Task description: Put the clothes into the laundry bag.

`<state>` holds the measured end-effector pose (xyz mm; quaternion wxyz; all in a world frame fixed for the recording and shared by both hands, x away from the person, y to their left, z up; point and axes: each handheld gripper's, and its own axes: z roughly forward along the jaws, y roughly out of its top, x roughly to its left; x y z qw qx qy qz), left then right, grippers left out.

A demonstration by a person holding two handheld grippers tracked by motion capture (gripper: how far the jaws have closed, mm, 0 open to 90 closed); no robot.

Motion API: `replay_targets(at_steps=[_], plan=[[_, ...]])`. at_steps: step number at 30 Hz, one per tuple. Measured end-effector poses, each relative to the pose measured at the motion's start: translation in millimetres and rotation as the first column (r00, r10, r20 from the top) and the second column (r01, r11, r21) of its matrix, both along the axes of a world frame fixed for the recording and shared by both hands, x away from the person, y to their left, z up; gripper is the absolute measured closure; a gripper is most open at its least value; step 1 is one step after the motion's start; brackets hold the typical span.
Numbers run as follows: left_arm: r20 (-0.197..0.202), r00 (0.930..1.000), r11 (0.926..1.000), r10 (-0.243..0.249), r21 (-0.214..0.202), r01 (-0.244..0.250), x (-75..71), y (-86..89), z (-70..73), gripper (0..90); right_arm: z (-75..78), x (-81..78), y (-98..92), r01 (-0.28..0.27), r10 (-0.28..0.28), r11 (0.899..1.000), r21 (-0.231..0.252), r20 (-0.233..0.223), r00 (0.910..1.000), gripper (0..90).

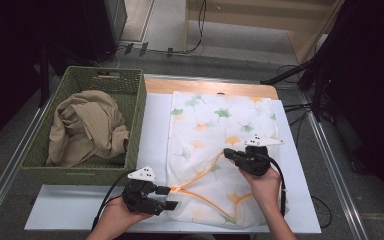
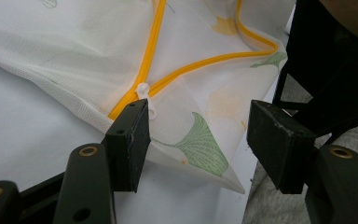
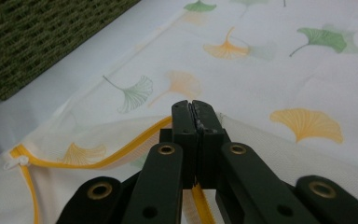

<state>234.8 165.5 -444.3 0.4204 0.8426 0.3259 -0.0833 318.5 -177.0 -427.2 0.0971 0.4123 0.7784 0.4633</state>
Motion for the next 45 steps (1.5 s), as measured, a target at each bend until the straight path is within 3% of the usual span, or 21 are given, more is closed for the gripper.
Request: replay_targets(at_steps=[6, 12, 16, 20, 25, 33, 37, 39, 45], plan=[[-0.001, 1.0000, 1.0000, 0.001, 0.001, -0.001, -0.7, 3.6, -0.9, 38.3, 13.1, 2.0, -0.7, 0.000, -0.001, 0.999, 0.040, 0.017, 0.9999, 89.3], [0.004, 0.9999, 0.9999, 0.015, 0.002, -0.015, -3.1, 8.9, -1.0, 36.3, 30.9, 2.1, -8.9, -0.009, 0.003, 0.997, 0.082, 0.073, 0.9973, 89.3], [0.000, 0.9998, 0.9997, 0.020, 0.011, -0.020, -6.6, 10.5, 0.5, 35.2, 22.6, 5.6, -12.1, -0.007, 0.003, 0.997, 0.075, 0.054, 0.9985, 89.3], [-0.010, 0.9999, 0.9994, 0.006, 0.033, -0.006, -9.4, 10.1, 4.8, 34.8, 12.2, 10.0, -10.6, -0.029, 0.029, 0.998, 0.061, 0.001, 0.9996, 89.2], [-0.024, 0.9997, 0.9990, 0.001, 0.045, 0.000, -11.6, 8.3, 16.6, 34.9, 13.0, 9.4, -9.4, -0.030, 0.029, 0.997, 0.065, 0.018, 0.9994, 89.2], [-0.026, 0.9996, 0.9982, -0.007, 0.060, 0.008, -8.6, 6.1, 30.3, 35.2, 10.7, 11.2, -10.7, -0.041, 0.043, 0.996, 0.076, -0.016, 0.9990, 89.1], [-0.014, 0.9996, 0.9976, -0.025, 0.064, 0.026, -6.6, 8.1, 46.0, 35.1, 10.0, 12.7, -9.2, -0.052, 0.054, 0.995, 0.083, -0.027, 0.9981, 89.1], [-0.011, 0.9995, 0.9978, -0.031, 0.059, 0.032, -3.5, 11.6, 53.9, 35.1, 9.4, 14.0, -9.9, -0.052, 0.058, 0.994, 0.099, -0.055, 0.9968, 89.0], [0.003, 0.9999, 0.9973, -0.014, 0.072, 0.014, 5.0, 24.9, 78.7, 35.1, 10.4, 13.3, -10.8, -0.054, 0.059, 0.994, 0.099, -0.050, 0.9970, 89.1]])
